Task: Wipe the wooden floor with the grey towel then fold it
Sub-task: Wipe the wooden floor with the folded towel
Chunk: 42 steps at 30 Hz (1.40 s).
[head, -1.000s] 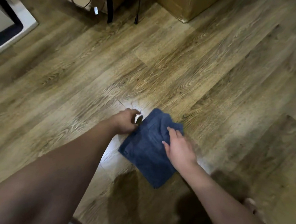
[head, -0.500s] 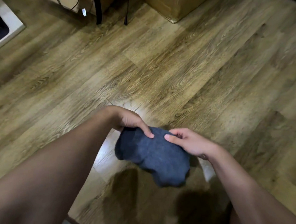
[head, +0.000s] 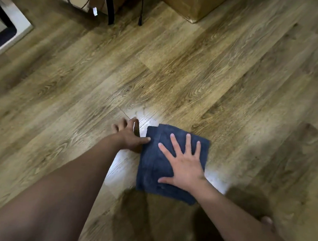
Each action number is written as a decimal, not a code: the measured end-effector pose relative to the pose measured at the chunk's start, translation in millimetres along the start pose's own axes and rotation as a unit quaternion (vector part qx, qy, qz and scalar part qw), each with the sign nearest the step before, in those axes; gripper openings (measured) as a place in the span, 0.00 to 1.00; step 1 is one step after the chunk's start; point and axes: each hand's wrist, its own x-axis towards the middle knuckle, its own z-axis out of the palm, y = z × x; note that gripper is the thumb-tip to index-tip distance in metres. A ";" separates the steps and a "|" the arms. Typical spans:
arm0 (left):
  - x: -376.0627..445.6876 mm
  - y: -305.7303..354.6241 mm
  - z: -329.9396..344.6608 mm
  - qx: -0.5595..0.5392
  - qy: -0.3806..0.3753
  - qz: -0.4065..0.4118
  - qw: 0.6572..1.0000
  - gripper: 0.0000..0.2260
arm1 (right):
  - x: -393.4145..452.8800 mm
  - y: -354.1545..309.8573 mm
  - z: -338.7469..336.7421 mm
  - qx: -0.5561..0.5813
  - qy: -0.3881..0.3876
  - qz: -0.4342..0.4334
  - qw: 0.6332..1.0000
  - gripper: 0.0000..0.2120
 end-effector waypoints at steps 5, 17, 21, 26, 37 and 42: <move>-1.3 -31.1 33.4 -0.131 -0.009 -0.057 0.990 0.58 | 26.7 25.8 -4.7 -0.020 0.152 0.052 0.987 0.40; 12.4 -49.6 69.4 -0.084 0.058 -0.039 0.994 0.37 | 125.8 117.0 -72.7 0.043 0.184 0.313 0.931 0.30; 13.8 -44.2 68.5 -0.087 0.051 -0.054 0.993 0.29 | 68.5 13.9 -31.6 0.026 0.185 0.195 0.963 0.35; 7.0 -46.1 65.5 -0.170 0.185 -0.042 0.967 0.22 | -24.6 -98.0 39.9 0.016 0.076 -0.014 0.997 0.40; 27.4 -86.5 48.0 -0.224 0.126 -0.152 0.954 0.42 | 147.6 89.0 -71.7 0.000 0.206 0.203 0.957 0.33; 22.5 -84.0 44.6 -0.175 0.119 -0.155 0.965 0.42 | 219.9 107.0 -105.6 0.090 0.194 0.351 0.912 0.31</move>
